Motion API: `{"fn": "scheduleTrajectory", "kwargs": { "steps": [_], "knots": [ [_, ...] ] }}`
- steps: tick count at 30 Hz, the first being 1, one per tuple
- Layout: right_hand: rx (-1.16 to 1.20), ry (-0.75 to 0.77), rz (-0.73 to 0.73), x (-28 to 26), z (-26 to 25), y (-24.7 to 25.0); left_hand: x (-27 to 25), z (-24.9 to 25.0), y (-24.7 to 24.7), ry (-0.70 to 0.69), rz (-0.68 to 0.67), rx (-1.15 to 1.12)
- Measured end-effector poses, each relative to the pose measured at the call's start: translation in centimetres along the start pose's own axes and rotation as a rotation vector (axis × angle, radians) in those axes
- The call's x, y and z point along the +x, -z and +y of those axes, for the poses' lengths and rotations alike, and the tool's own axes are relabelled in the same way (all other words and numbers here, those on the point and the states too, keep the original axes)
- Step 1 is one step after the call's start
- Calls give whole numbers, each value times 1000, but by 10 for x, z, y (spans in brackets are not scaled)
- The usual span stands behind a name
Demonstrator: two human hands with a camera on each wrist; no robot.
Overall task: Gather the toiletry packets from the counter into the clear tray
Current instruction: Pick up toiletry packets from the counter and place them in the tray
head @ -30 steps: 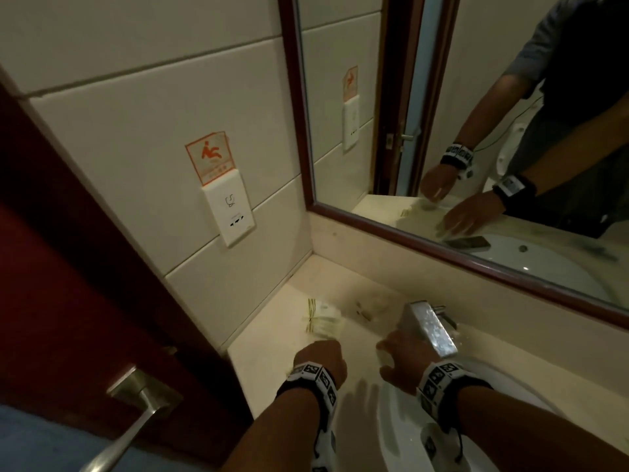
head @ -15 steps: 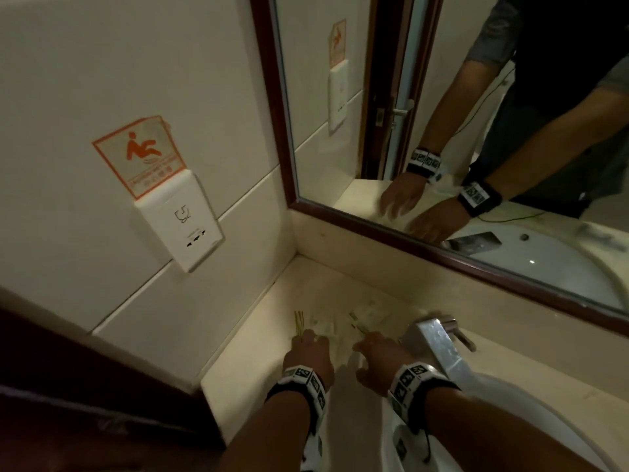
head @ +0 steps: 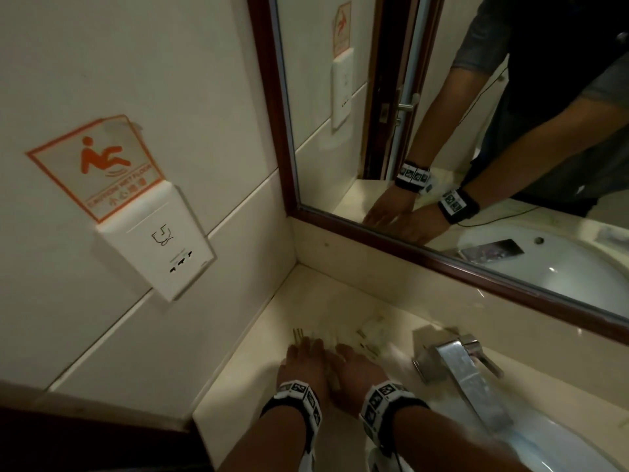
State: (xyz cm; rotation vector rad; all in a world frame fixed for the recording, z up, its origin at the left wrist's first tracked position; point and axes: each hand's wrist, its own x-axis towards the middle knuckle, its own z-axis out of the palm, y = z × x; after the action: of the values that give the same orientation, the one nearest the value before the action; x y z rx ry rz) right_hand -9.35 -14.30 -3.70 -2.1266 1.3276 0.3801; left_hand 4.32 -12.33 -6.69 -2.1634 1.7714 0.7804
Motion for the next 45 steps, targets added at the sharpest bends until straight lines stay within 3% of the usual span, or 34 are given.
{"fn": "scheduleTrajectory", "kwargs": {
  "steps": [16,23,34,40,45],
  "knots": [
    [-169,-74,109,-8,-7,-19,-23,15,9,-151,114,271],
    [-161,-90,62,-24,-4,-11,-35,20,9,-209,7,287],
    [-77,-150,37,-60,17,-3,-47,32,4,-201,-31,280],
    [-25,-166,51,-85,31,-13,-67,37,10,-189,-97,145],
    [37,-185,50,-120,41,-6,-81,55,19,-220,-242,25]
  ]
}}
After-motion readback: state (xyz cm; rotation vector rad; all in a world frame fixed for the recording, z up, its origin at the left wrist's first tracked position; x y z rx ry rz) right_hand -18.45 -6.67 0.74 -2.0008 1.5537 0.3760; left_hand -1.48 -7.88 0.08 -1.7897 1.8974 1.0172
